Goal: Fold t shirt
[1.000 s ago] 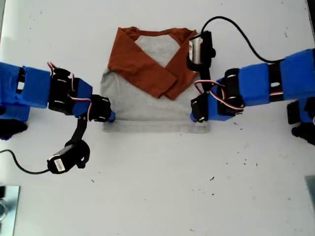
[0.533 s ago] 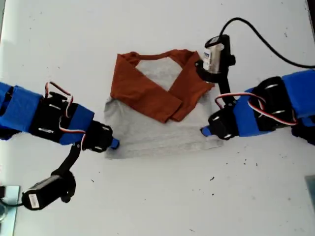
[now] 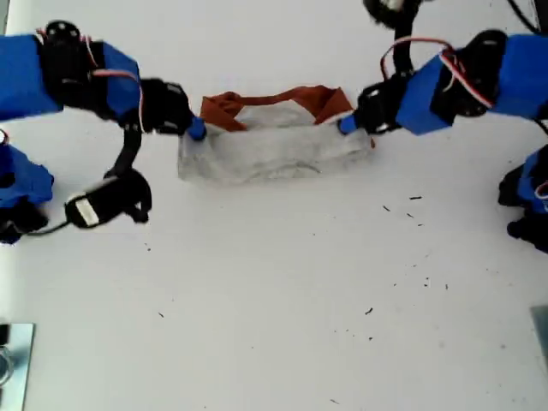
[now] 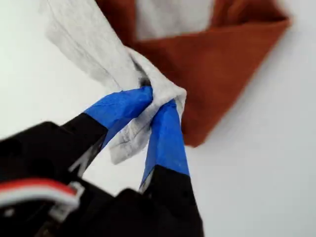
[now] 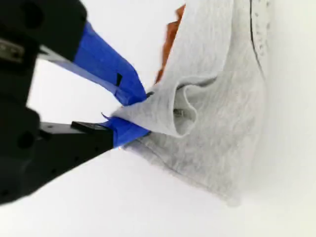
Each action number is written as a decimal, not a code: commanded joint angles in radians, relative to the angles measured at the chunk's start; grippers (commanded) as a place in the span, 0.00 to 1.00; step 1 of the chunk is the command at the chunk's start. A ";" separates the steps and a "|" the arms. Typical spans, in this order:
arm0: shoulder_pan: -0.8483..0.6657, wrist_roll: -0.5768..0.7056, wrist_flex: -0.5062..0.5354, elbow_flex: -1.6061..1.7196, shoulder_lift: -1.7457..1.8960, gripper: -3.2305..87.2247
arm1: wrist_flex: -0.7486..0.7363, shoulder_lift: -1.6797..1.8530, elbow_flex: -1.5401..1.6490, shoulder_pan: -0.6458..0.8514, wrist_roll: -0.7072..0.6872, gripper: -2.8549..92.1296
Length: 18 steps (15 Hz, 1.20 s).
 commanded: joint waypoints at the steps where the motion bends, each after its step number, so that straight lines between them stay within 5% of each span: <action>1: -0.238 0.123 -0.038 -0.038 0.025 0.27 | -0.032 -0.078 -0.103 0.239 -0.052 0.40; 2: -0.325 0.077 -0.089 0.031 0.052 0.36 | -0.091 -0.023 0.014 0.370 0.034 0.40; 3: -0.380 0.081 -0.267 0.179 0.147 0.35 | -0.351 0.175 0.278 0.474 0.074 0.40; 6: -0.299 0.126 -0.290 0.253 0.195 0.25 | -0.150 0.229 0.290 0.526 -0.002 0.40; 10: -0.060 0.009 -0.362 0.640 0.611 0.08 | 0.005 0.574 0.555 0.344 0.002 0.40; 16: 0.210 -0.327 -0.121 1.256 1.589 0.03 | 0.304 1.295 1.058 -0.066 0.324 0.35; 18: 0.313 -0.430 -0.078 1.348 1.644 0.03 | 0.379 1.410 1.137 -0.147 0.383 0.33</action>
